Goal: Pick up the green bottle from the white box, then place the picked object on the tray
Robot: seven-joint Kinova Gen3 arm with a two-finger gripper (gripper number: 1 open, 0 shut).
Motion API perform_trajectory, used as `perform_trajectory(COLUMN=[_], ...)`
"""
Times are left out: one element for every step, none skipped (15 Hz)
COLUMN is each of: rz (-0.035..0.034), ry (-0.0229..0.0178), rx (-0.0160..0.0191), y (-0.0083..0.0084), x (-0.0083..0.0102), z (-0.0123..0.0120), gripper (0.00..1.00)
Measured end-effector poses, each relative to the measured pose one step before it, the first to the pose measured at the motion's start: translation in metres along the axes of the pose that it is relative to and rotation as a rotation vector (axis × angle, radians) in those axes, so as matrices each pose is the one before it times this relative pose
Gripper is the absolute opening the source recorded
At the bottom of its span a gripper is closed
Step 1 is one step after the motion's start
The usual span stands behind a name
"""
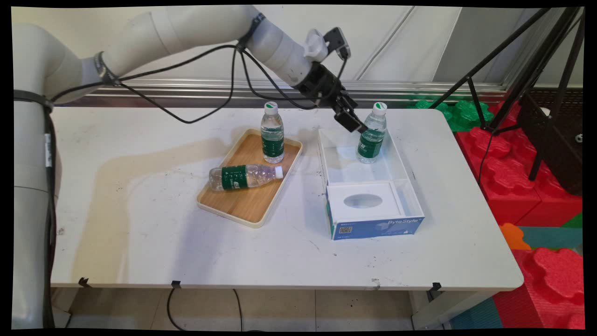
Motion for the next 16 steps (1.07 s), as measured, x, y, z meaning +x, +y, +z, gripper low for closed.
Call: perform_trajectory(rz=[0.00083,0.00091,0.00090,0.00175,0.00081,0.00048,0.00059,0.00112,0.00092,0.00079,0.00129,0.00132,0.00116,0.00027,-0.00001,-0.00027], ry=[-0.00320,-0.00174,-0.00061,-0.00017,0.00000,0.00053,0.00116,0.00146,0.00158,0.00111,0.00206,0.00202,0.00270,0.00204,0.00216,0.00054], rx=[-0.00093,-0.00089,-0.00118,-0.00185,-0.00086,-0.00048,0.00005,0.00104,0.00122,0.00095,0.00072,0.00005,0.00099,0.00050,0.00034,0.00018], y=[-0.00149,-0.00139,-0.00122,-0.00126,-0.00119,-0.00097,-0.00100,-0.00098,-0.00083,-0.00054,-0.00068,-0.00062,-0.00068,-0.00049,-0.00053,-0.00030], x=[0.00000,-0.00001,0.00012,0.00040,0.00007,0.00020,0.00027,0.00079,0.00066,0.00049,0.00082,0.00087,0.00091,0.00060,0.00054,0.00016], z=[0.00905,0.00775,0.00660,0.00731,0.00622,0.00503,0.00531,0.00506,0.00385,0.00247,0.00344,0.00364,0.00309,0.00210,0.00194,0.00115], gripper=[1.00,1.00,1.00,1.00,1.00,1.00,1.00,1.00,1.00,1.00,1.00,1.00,1.00,0.00,0.00,0.00])
